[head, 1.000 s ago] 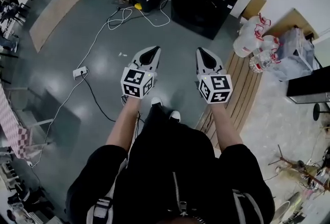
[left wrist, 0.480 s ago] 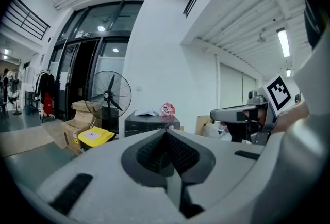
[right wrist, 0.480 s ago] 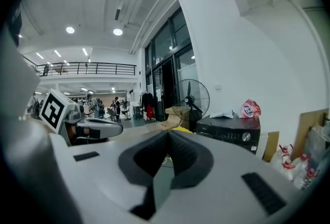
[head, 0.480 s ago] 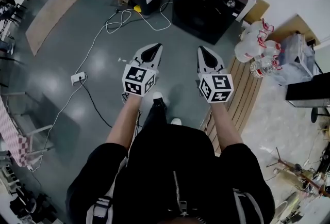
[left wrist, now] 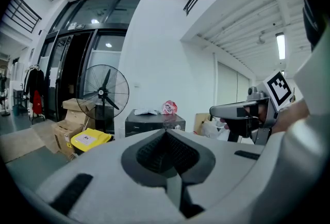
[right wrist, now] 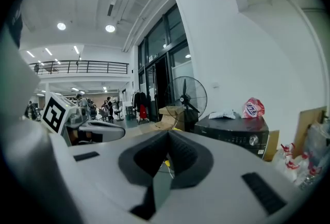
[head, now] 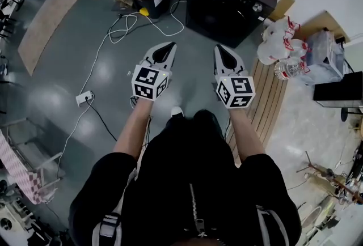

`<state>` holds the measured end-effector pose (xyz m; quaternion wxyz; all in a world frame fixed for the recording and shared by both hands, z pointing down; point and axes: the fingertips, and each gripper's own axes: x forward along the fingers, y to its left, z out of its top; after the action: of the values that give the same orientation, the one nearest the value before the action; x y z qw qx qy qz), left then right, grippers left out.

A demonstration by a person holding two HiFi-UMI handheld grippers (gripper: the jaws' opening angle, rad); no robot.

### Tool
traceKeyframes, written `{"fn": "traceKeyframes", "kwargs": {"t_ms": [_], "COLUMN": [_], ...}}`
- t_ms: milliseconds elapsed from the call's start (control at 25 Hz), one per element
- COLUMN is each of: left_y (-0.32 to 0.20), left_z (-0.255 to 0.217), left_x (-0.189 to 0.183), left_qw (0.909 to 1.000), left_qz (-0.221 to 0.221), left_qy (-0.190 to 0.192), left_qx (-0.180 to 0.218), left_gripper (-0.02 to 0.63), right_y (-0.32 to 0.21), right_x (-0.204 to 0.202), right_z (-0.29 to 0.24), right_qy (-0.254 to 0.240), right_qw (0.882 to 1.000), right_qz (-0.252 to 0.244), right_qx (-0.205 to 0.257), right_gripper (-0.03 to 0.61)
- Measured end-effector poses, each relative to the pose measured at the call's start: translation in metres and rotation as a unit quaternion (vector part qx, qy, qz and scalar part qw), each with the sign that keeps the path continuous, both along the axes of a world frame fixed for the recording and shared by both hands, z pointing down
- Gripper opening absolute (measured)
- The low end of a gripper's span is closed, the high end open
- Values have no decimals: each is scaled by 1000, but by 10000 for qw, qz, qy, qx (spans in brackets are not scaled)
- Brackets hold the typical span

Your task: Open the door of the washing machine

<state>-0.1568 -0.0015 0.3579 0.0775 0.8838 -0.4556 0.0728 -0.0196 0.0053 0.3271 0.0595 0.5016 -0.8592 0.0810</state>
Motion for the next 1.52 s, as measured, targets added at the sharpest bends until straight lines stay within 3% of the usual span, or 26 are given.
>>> {"fn": "traceKeyframes", "kwargs": {"t_ms": [360,680,1120,1520], "left_y": [-75,-178,-338,-418], "left_z": [15,22,37,68], "left_x": [7,33,98,119], "left_qw": [9995,9985,9952,9891], "left_qz": [287,523,885,1291], "left_qy": [4,-117,-280,-465], "left_qx": [-122,-140,-298,-541], "left_gripper": [3,3,3,4], "right_y": [-64,-162,-306,-366], "right_x": [8,30,91,110], "right_z": [12,20,28,46], "right_qy": [-4,-141,-128,-251], "right_qw": [9995,9987,9967,9913], "right_qz": [287,484,753,1189], "right_qx": [-98,-99,-263,-500], "right_gripper": [4,4,3,4]}}
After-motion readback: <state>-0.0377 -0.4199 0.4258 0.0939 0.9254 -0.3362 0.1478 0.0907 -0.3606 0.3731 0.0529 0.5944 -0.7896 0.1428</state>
